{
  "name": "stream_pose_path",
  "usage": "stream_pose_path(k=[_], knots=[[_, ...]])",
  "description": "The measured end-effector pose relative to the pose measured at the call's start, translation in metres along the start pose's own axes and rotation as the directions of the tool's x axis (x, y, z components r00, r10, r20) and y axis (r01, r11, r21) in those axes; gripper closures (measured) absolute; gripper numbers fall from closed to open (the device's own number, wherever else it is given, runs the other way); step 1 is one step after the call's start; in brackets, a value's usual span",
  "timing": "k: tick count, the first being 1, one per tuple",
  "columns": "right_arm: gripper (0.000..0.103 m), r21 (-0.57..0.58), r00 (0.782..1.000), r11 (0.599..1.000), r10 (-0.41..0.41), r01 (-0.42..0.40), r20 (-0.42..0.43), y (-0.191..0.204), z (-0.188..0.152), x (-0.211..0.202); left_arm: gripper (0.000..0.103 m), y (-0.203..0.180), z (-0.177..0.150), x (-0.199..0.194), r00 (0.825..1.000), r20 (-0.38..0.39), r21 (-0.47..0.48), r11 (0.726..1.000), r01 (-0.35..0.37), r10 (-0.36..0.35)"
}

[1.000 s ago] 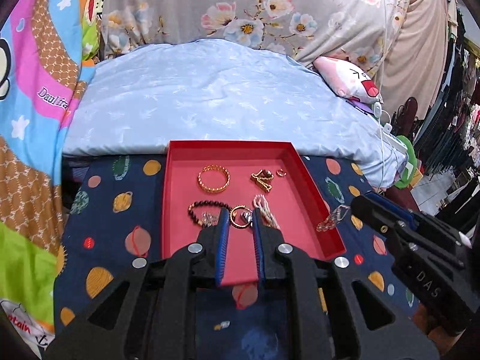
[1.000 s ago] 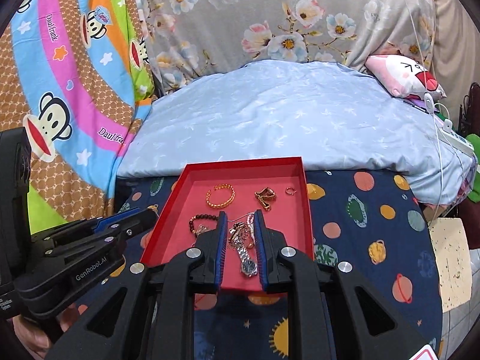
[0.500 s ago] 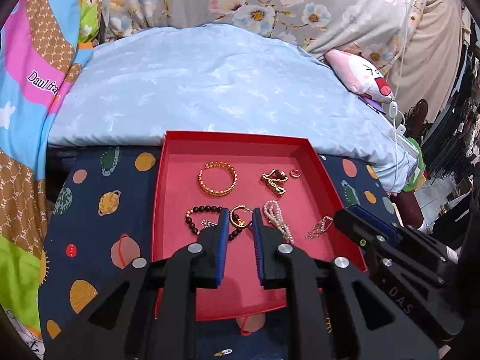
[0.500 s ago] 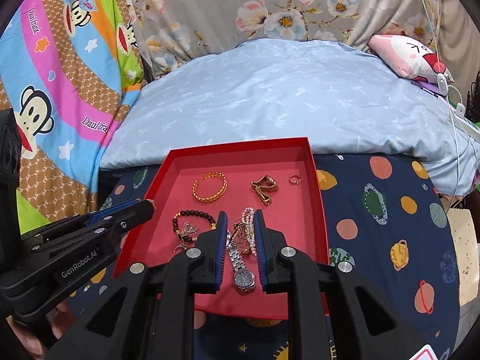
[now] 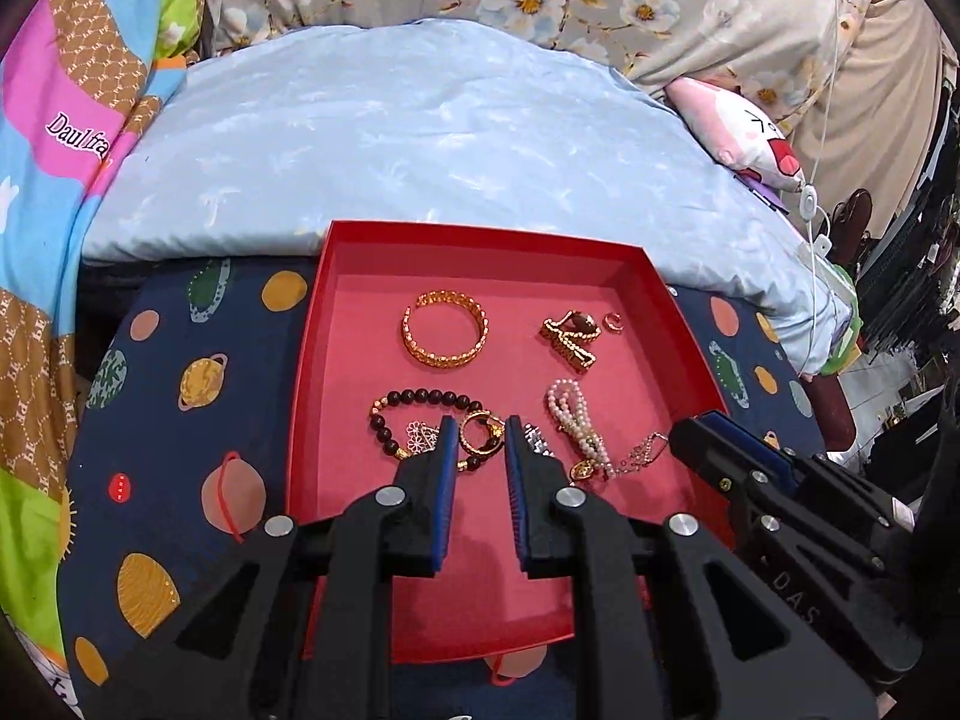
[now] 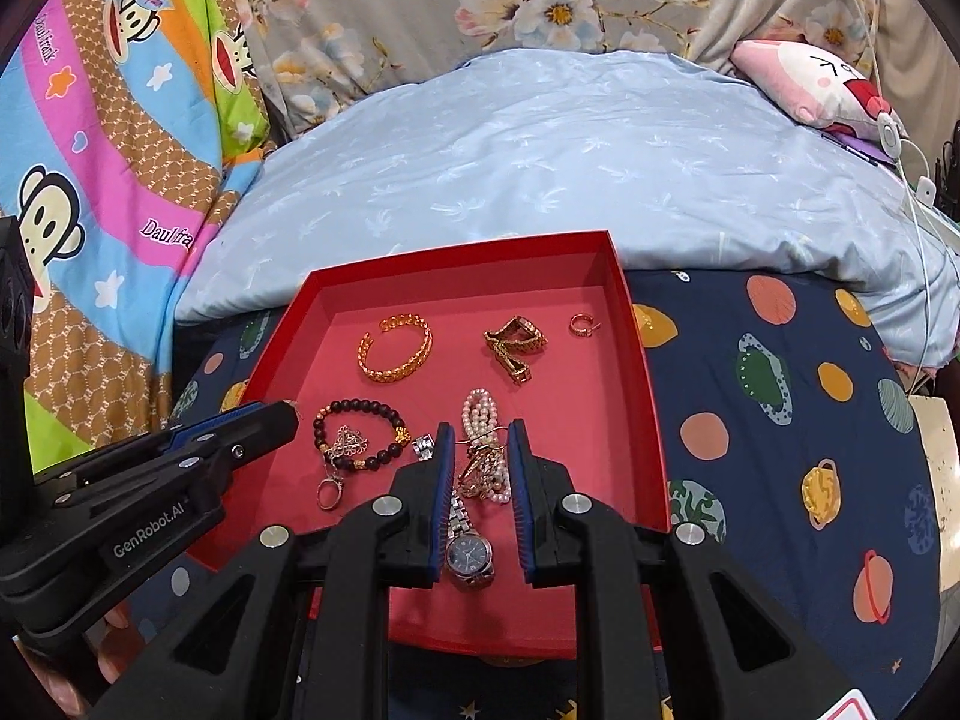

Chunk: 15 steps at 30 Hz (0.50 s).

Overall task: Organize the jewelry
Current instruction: 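Lower both grippers into the red tray and open them to release the earrings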

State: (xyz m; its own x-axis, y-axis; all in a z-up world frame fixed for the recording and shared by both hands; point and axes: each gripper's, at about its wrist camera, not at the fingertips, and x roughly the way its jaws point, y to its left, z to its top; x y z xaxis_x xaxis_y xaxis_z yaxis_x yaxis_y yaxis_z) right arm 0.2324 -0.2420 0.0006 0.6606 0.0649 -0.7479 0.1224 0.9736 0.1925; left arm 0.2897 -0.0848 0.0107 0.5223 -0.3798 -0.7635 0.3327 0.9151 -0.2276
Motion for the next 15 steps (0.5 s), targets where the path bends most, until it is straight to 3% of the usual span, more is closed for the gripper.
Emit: stream_pose_path(k=[15], knots=[[0.087,-0.006,1.000,1.000,0.001,-0.001,-0.016,0.001,-0.002,0.012,0.088,0.002,-0.004,0.013,1.000,-0.020,-0.004,1.000,-0.021,0.021]])
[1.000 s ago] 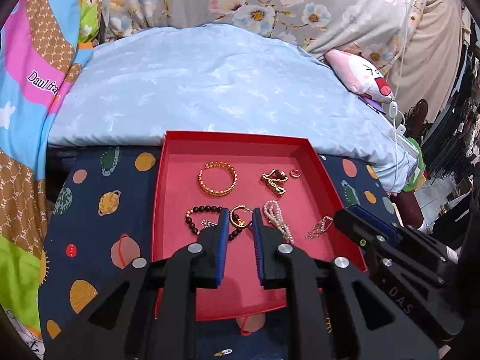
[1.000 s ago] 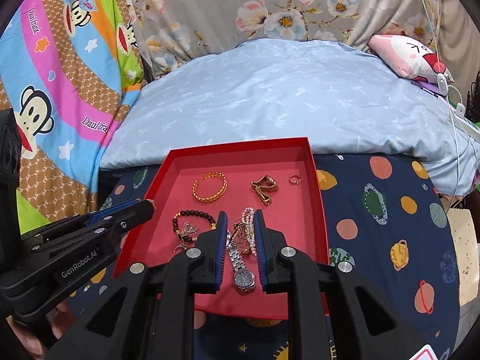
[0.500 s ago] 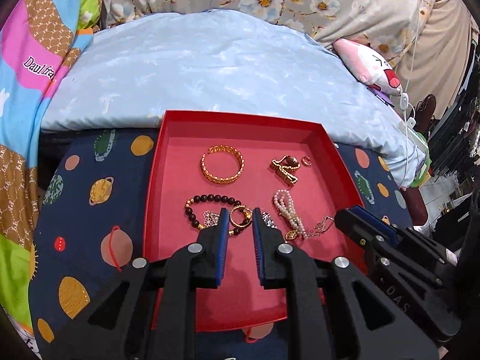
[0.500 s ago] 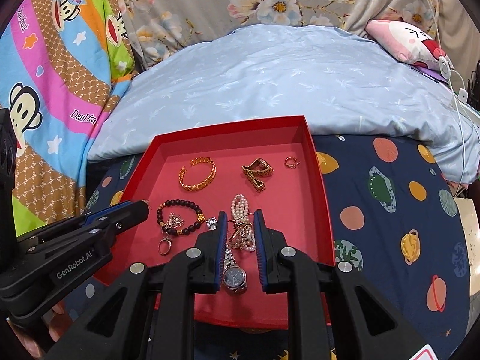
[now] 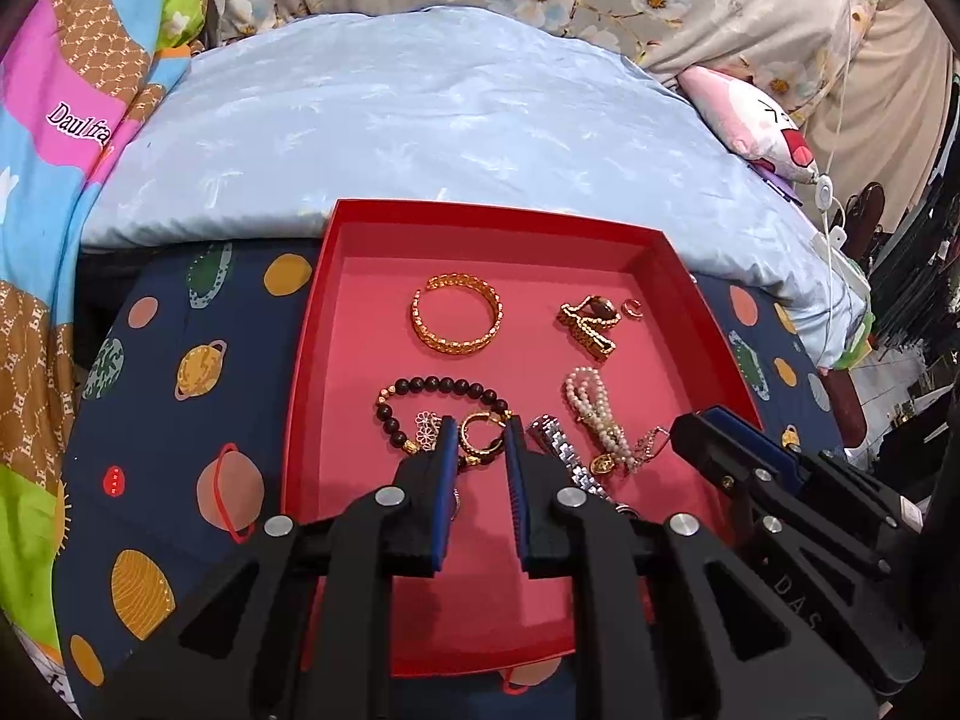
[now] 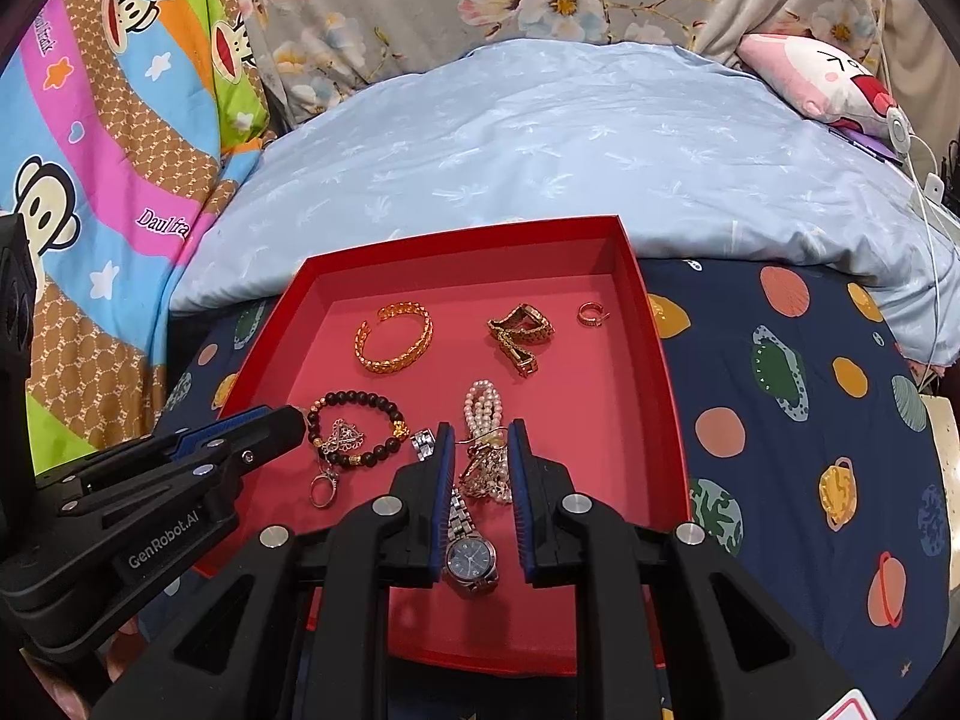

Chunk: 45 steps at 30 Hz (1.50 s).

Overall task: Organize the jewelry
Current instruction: 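Lower both grippers into the red tray and open them to release the earrings, then lift both grippers out of the tray and close their fingers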

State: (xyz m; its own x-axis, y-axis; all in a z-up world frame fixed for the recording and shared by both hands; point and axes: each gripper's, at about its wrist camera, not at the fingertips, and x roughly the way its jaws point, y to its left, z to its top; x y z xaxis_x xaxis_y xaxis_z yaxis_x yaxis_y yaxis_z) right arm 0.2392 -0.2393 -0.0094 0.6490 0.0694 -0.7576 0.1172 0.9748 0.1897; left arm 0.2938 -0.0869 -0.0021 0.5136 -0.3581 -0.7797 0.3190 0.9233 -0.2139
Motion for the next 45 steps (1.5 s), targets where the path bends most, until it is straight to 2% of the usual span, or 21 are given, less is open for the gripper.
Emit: stream_pose_path(k=[12,14,16,17,18,19,23,26,30,35,45], knots=[[0.086,-0.001,1.000,1.000,-0.001,0.001,-0.007,-0.002,-0.003,0.009,0.087,-0.003,-0.002,0.011,0.999,-0.007,0.007,0.999,-0.041,0.041],[0.084,0.001,1.000,1.000,-0.001,0.001,-0.009,-0.003,-0.004,0.011,0.080,-0.003,-0.002,0.013,0.999,-0.010,0.004,0.999,-0.051,0.051],[0.082,0.003,1.000,1.000,-0.002,0.002,-0.009,-0.003,-0.005,0.011,0.068,-0.002,-0.003,0.015,0.998,-0.011,-0.008,0.998,-0.064,0.064],[0.077,0.005,1.000,1.000,-0.004,0.004,-0.006,-0.003,-0.005,0.011,0.065,-0.001,-0.003,0.015,0.998,-0.005,-0.015,0.997,-0.069,0.069],[0.072,0.006,1.000,1.000,-0.008,0.008,-0.001,-0.003,-0.006,0.009,0.057,-0.001,-0.004,0.014,0.997,-0.001,-0.017,0.997,-0.077,0.077],[0.072,0.006,1.000,1.000,-0.011,0.011,0.002,-0.003,-0.006,0.008,0.051,-0.001,-0.005,0.014,0.996,0.001,-0.018,0.996,-0.086,0.086],[0.072,0.011,1.000,1.000,-0.013,0.013,0.017,-0.002,-0.012,-0.008,0.050,-0.004,-0.011,0.008,0.995,0.004,-0.012,0.995,-0.095,0.095],[0.066,0.015,0.999,1.000,-0.010,0.009,0.034,-0.001,-0.019,-0.027,0.049,-0.007,-0.018,-0.004,0.995,0.007,-0.004,0.995,-0.102,0.102],[0.057,0.000,0.998,0.999,-0.035,0.035,0.057,0.003,-0.042,-0.064,0.047,-0.010,-0.037,-0.031,0.995,0.016,0.006,0.995,-0.102,0.102],[0.055,0.015,0.999,0.999,-0.048,0.047,0.024,0.000,-0.077,-0.084,0.043,-0.010,-0.072,-0.059,0.993,0.008,0.023,0.993,-0.116,0.116],[0.055,0.019,0.992,0.997,-0.069,0.071,-0.103,-0.004,-0.140,-0.071,0.043,0.002,-0.132,-0.054,0.986,-0.075,0.030,0.989,-0.147,0.149]])
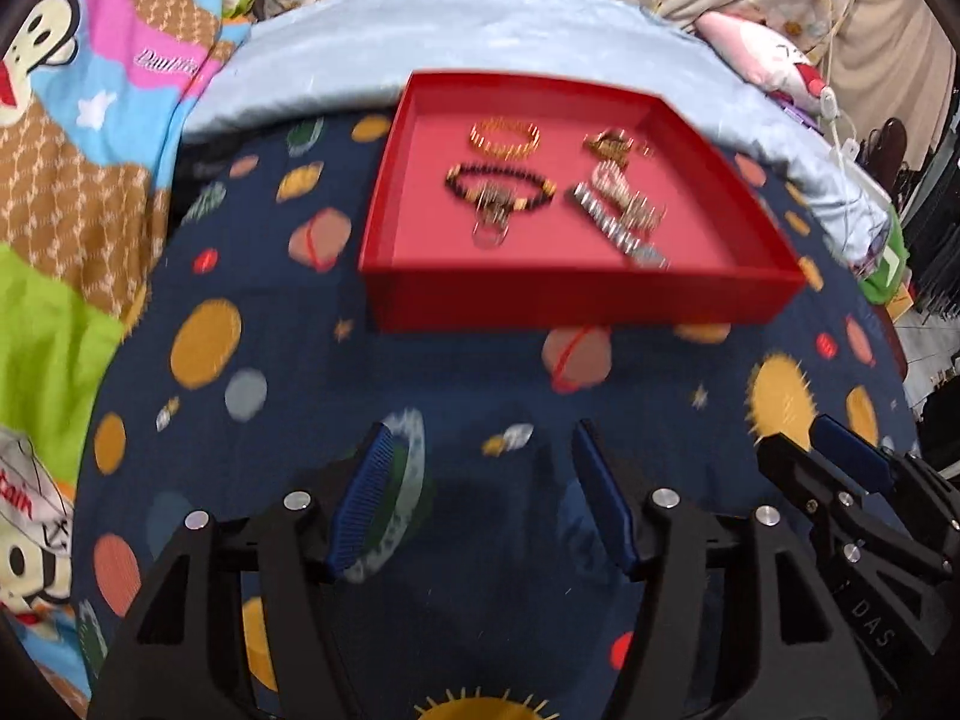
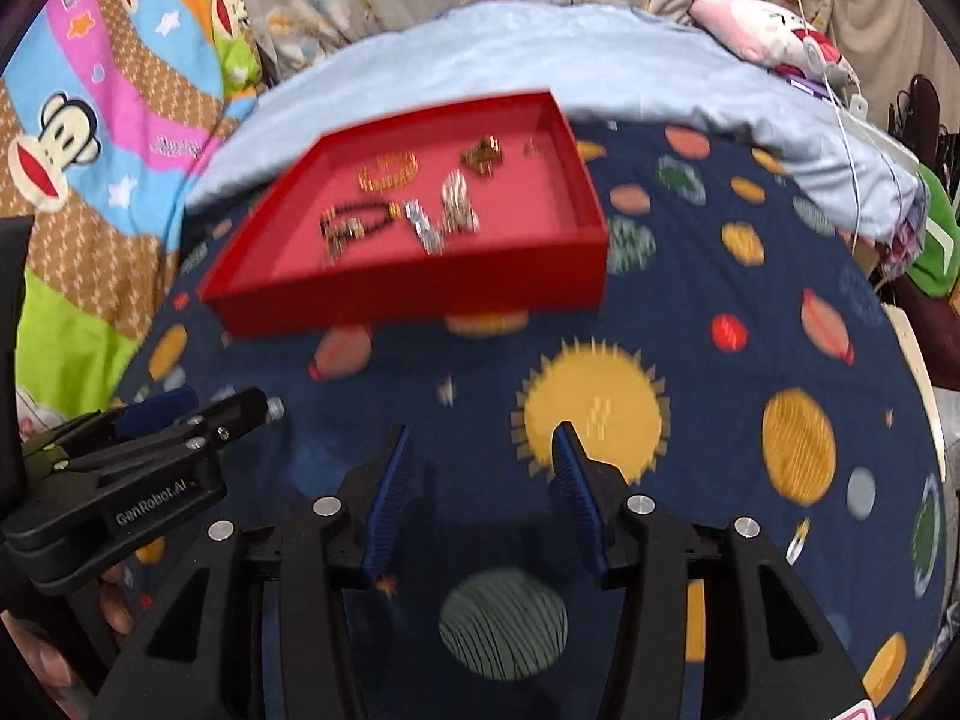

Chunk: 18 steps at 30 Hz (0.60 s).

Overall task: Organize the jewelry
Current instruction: 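Lift both grippers out of the tray and close their fingers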

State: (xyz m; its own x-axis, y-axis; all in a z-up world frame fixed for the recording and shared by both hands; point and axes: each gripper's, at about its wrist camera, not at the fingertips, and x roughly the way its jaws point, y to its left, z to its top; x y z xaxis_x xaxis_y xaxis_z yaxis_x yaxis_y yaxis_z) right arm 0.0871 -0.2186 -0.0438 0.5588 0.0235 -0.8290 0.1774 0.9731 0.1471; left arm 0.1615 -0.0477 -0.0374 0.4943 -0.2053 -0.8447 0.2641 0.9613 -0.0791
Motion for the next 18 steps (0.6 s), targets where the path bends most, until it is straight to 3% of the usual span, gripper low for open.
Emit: stream_pose_path(k=[4,11,13,18], knots=[[0.055,0.007,1.000,1.000,-0.008,0.008,-0.023,-0.003,-0.007,0.014,0.043,0.002,-0.008,0.016,0.999,-0.038,-0.008,1.000,-0.012,0.012],[0.054,-0.035,0.999,0.998,-0.046,0.046,0.007,0.007,-0.002,0.022,0.048,-0.006,-0.005,0.022,0.999,-0.001,0.015,0.999,-0.049,0.049],[0.061,-0.049,0.999,0.998,-0.046,0.047,0.012,0.011,-0.002,0.023,0.064,-0.010,-0.005,0.020,0.999,0.006,0.030,0.999,-0.038,0.038],[0.098,-0.050,1.000,0.998,-0.024,0.024,-0.002,0.017,-0.001,0.023,0.090,-0.021,-0.007,0.018,1.000,-0.001,0.050,0.999,0.005,-0.005]])
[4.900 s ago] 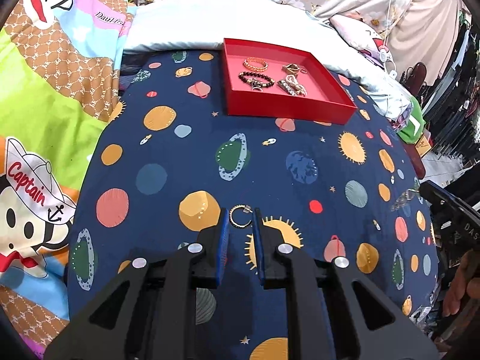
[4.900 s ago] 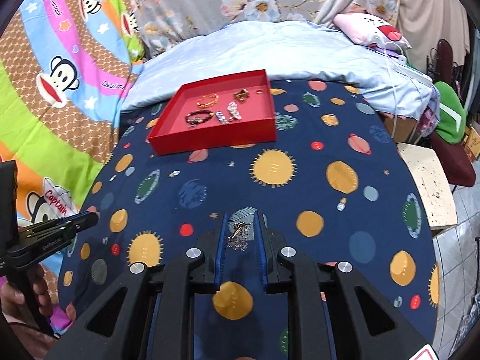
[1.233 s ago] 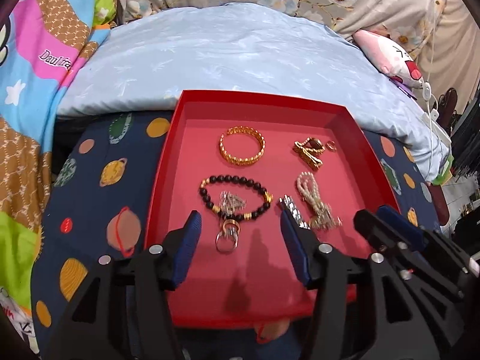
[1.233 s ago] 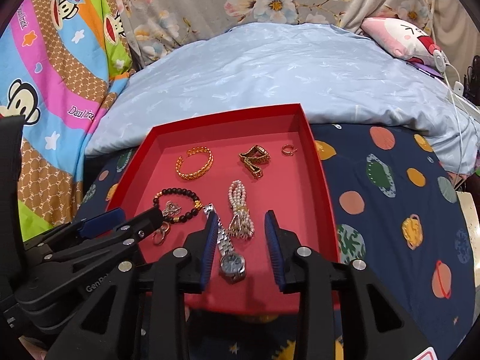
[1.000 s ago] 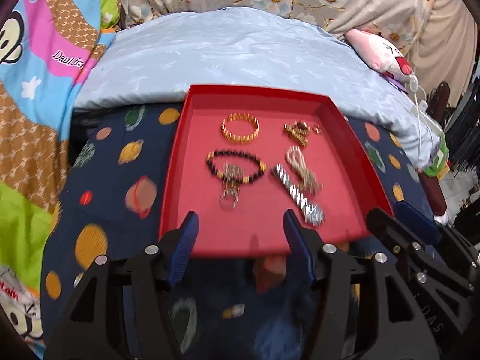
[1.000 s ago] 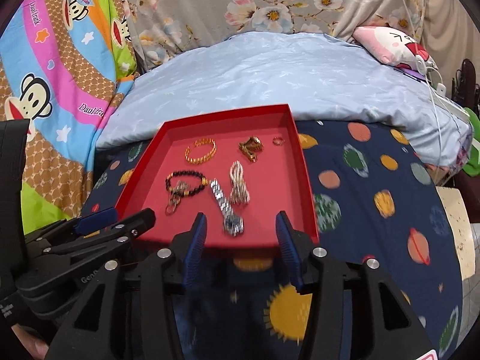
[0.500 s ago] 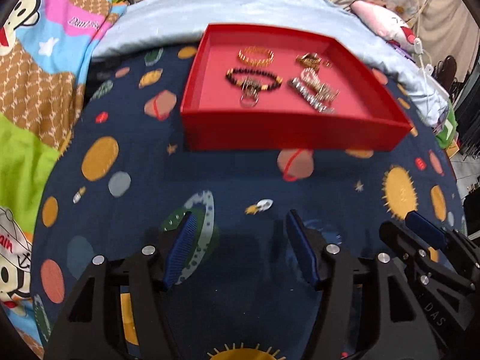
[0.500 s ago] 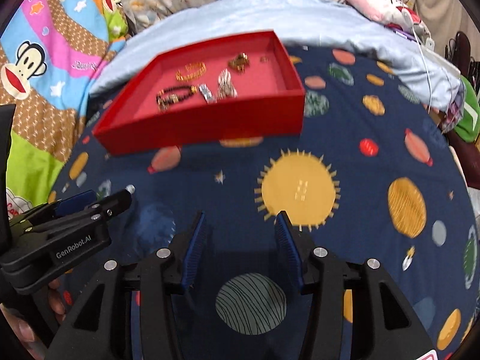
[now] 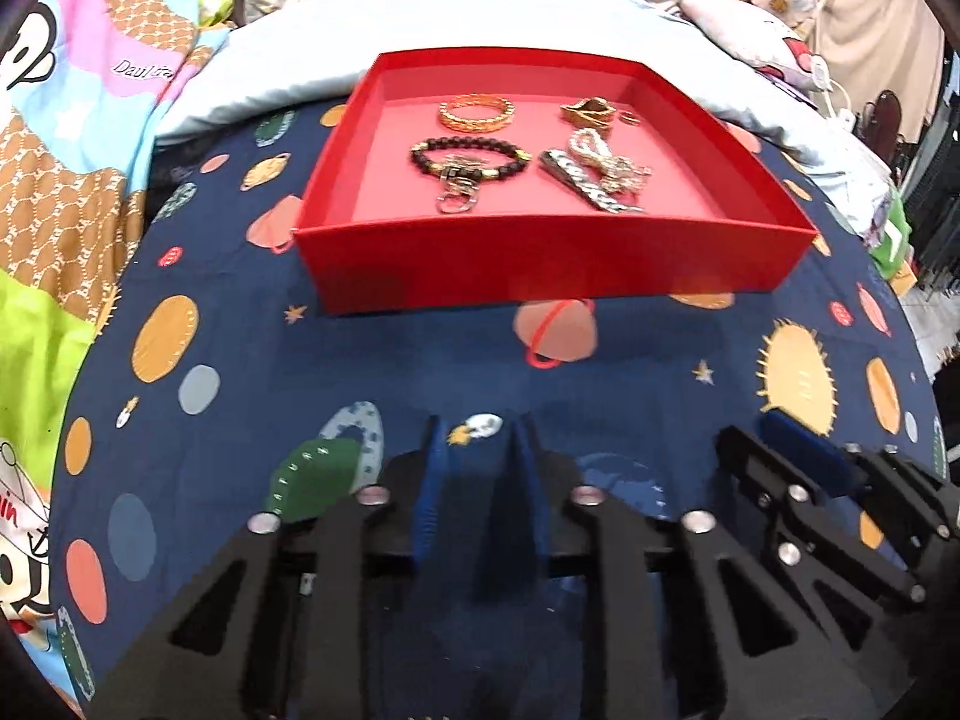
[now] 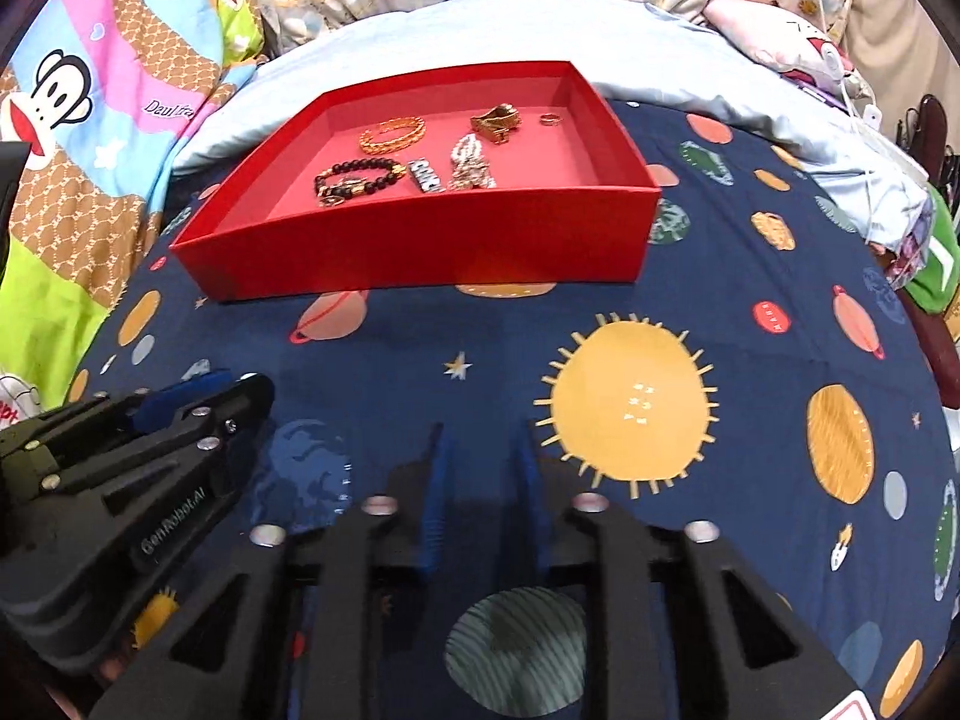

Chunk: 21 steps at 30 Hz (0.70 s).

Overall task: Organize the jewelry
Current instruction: 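Lift both grippers out of the tray and close their fingers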

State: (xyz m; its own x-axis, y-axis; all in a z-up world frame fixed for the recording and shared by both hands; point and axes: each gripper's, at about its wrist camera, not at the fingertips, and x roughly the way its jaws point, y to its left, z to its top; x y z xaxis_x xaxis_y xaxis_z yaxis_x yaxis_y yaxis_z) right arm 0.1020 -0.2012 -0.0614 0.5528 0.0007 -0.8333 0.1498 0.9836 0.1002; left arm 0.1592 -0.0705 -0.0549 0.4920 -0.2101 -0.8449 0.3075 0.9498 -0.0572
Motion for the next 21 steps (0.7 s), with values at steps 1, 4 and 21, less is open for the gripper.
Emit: stream_pose_path(k=[1,4,21], knots=[[0.101,0.004,1.000,1.000,0.013,-0.013,-0.006,0.001,0.000,0.000,0.095,-0.001,0.000,0.000,1.000,-0.006,-0.004,1.000,0.016,-0.016],[0.102,0.009,0.999,0.999,0.031,-0.030,-0.014,0.003,-0.002,-0.002,0.103,-0.002,-0.002,-0.001,0.998,-0.021,-0.015,0.999,0.052,-0.052],[0.102,0.043,0.998,0.997,0.057,-0.058,0.034,0.005,0.001,-0.048,0.103,0.000,0.001,-0.035,0.997,-0.009,-0.035,0.996,0.079,-0.080]])
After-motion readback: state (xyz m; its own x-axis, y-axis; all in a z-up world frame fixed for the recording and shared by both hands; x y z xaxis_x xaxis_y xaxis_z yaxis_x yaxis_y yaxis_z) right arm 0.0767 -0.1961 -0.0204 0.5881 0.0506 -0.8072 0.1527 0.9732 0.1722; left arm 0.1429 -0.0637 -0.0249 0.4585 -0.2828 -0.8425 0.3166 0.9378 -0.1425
